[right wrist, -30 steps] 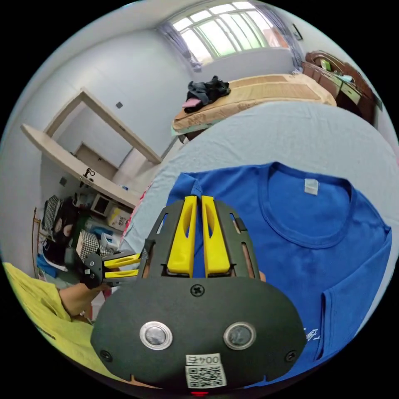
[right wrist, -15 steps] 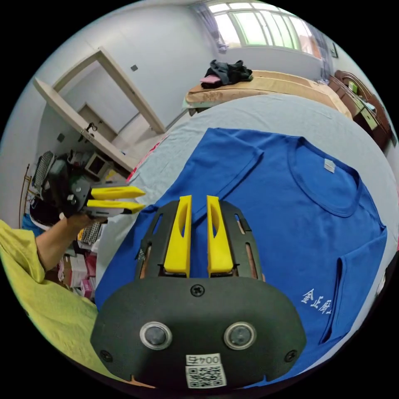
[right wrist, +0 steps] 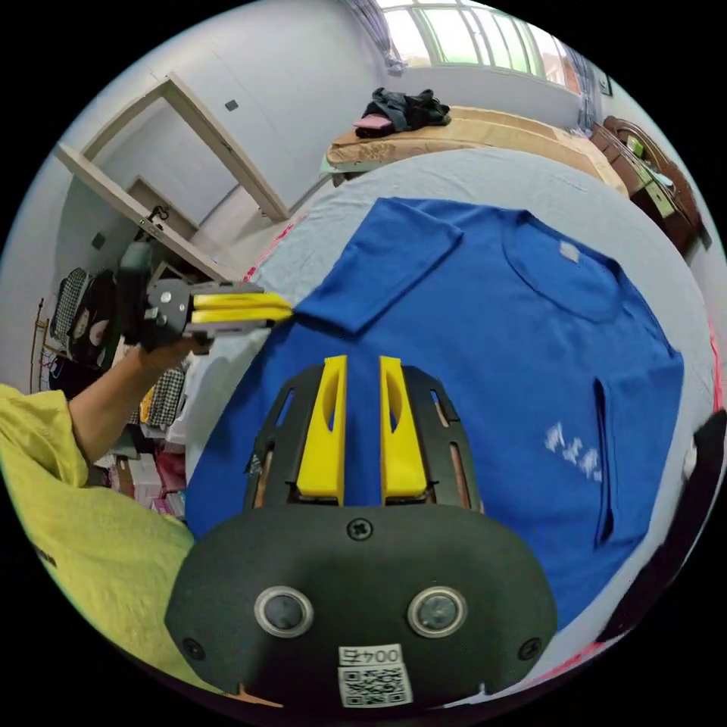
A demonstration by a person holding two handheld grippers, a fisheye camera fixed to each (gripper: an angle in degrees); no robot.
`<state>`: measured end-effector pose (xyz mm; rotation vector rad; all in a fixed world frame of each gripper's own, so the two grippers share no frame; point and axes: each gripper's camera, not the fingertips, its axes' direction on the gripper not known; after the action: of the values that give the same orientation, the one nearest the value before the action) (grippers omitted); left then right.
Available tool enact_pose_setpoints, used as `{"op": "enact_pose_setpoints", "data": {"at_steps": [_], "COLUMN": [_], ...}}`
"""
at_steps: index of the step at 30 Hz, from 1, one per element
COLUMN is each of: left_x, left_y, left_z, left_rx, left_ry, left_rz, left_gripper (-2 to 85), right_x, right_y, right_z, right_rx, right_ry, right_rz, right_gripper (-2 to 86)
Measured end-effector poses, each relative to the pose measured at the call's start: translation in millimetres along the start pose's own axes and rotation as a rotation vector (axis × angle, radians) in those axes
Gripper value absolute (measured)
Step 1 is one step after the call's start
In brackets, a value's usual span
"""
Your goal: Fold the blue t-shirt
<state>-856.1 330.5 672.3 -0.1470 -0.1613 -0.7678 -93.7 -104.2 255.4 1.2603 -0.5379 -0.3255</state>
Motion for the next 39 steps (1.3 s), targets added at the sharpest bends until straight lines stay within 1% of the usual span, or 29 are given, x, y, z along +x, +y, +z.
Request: {"op": "enact_pose_setpoints", "data": {"at_steps": [3, 5, 6, 8, 11, 16, 19, 21, 24, 26, 29, 34, 38, 39], "left_x": [-3, -2, 2, 14, 50, 141, 202, 243, 276, 286, 295, 313, 326, 330], "left_y": [2, 5, 9, 15, 28, 47, 49, 45, 40, 37, 31, 21, 14, 12], "left_z": [-15, -26, -34, -47, -64, -73, -66, -58, -38, -41, -43, -47, -50, -51], "left_rx": [0.001, -0.012, -0.023, -0.036, -0.068, -0.16, -0.24, -0.282, -0.373, -0.349, -0.37, -0.405, -0.45, -0.459], "left_ry": [0.01, 0.026, 0.034, 0.058, 0.143, 0.249, 0.253, 0.203, 0.193, 0.154, 0.14, 0.101, 0.074, 0.063], "left_rz": [-0.058, -0.087, -0.101, -0.117, -0.125, -0.152, -0.152, -0.12, -0.128, -0.157, -0.204, -0.212, -0.227, -0.229], "left_gripper": [6.4, 6.8, 6.7, 5.9, 3.6, 1.2, 0.5, 0.3, 0.2, 0.2, 0.2, 0.2, 0.2, 0.2], "right_x": [5, 7, 7, 8, 16, 32, 34, 31, 28, 26, 13, 2, -23, -27], "right_y": [60, 123, 140, 205, 273, 334, 347, 346, 341, 336, 330, 326, 319, 317], "right_z": [-40, -63, -70, -94, -121, -131, -131, -140, -153, -162, -174, -195, -210, -212], "right_rx": [-0.086, -0.212, -0.238, -0.331, -0.38, -0.442, -0.452, -0.433, -0.432, -0.444, -0.442, -0.419, -0.409, -0.408], "right_ry": [0.029, 0.082, 0.096, 0.122, 0.156, 0.148, 0.148, 0.149, 0.127, 0.111, 0.128, 0.118, 0.148, 0.154], "right_rz": [0.069, 0.134, 0.15, 0.237, 0.351, 0.448, 0.452, 0.444, 0.428, 0.426, 0.375, 0.439, 0.279, 0.268], "right_gripper": [7.9, 8.2, 8.1, 7.8, 6.4, 4.8, 2.5, 1.3, 0.4, 0.1, 0.0, -0.2, -0.3, -0.3]}}
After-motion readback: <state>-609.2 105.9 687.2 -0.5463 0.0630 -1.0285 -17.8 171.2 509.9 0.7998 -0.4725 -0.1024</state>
